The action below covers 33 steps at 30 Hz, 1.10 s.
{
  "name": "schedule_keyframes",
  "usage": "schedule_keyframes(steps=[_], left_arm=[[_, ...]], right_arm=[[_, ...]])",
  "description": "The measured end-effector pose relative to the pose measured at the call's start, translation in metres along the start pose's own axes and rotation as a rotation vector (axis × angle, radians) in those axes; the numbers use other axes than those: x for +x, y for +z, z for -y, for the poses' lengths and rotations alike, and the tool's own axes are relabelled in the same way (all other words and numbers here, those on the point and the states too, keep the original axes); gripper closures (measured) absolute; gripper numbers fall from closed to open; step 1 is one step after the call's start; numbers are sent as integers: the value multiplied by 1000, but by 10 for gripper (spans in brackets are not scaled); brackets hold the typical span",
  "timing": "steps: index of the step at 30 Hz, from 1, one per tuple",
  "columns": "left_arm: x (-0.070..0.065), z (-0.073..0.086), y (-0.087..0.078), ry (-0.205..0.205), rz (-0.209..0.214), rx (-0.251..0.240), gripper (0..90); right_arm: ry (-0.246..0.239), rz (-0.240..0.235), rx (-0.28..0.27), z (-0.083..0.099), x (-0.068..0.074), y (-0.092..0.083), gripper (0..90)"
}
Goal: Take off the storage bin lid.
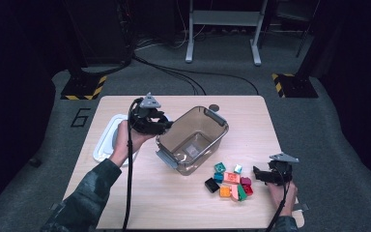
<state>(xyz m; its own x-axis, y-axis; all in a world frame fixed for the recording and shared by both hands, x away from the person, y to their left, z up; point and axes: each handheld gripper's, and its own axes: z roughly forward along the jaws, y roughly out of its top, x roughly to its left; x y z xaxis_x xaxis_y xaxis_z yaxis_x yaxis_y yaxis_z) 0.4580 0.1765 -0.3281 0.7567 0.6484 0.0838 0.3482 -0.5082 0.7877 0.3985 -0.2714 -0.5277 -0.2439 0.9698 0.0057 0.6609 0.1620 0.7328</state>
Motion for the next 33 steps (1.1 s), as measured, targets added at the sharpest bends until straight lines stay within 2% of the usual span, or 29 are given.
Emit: schedule_keyframes(steps=[6,13,19,28,33], left_arm=[[-13,6,15,4,39,32,482],[-21,21,28,-33,68,61,482],[-24,28,38,-45,80,94,481],[-25,34,30,-37,55,120,480],[-28,40,29,-27,23,141,480]], right_arm=[[1,0,-1,0,0,0,86],[1,1,0,0,0,0,86],[0,1,0,0,0,0,86],[0,2,0,0,0,0,87],[1,2,1,0,0,0,86]])
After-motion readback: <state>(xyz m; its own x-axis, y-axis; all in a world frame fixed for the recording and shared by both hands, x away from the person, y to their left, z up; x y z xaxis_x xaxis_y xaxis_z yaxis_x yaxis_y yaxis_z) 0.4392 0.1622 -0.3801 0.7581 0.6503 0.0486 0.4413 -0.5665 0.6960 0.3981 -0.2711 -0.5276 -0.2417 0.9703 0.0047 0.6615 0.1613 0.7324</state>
